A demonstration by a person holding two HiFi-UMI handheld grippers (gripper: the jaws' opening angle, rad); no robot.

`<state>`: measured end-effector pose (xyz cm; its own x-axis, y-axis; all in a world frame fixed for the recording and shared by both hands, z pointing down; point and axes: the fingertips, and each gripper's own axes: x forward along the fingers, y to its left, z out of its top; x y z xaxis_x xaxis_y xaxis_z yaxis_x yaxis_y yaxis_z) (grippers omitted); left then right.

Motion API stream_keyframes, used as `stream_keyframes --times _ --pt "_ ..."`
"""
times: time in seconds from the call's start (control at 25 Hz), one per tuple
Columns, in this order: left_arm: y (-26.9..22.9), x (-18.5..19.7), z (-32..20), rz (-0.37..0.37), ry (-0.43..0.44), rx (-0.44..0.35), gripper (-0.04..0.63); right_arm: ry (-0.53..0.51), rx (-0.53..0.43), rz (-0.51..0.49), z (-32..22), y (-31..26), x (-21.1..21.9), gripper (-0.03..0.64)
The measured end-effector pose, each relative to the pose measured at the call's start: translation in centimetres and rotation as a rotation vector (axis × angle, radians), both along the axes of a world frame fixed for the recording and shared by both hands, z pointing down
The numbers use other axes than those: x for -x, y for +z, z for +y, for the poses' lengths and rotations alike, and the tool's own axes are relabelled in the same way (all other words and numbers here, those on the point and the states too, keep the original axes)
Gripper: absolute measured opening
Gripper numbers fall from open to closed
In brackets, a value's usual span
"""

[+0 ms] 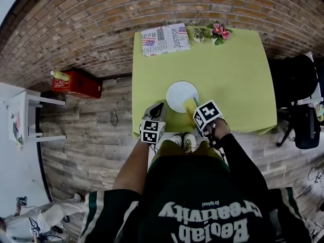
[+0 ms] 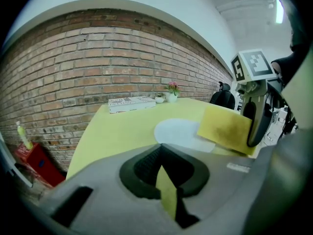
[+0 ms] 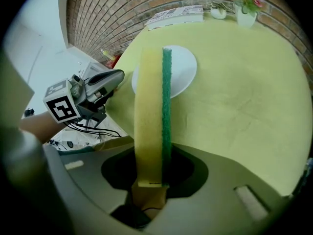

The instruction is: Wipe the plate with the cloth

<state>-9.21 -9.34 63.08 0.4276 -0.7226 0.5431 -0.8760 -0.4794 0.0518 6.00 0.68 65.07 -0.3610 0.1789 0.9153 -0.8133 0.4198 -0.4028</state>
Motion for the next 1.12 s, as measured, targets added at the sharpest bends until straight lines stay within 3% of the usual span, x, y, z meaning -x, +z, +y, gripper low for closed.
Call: stream_keyframes --times 0.72,1.12 --pt "-0.1 -0.1 0.0 0.003 -0.003 -0.019 0.008 0.065 -0.013 0.043 -0.6 0.0 -3.8 0.140" --pt "-0.2 -0.1 0.0 -0.001 0.001 -0.029 0.008 -0.012 -0.038 -0.045 -0.4 -1.2 0.8 0.140"
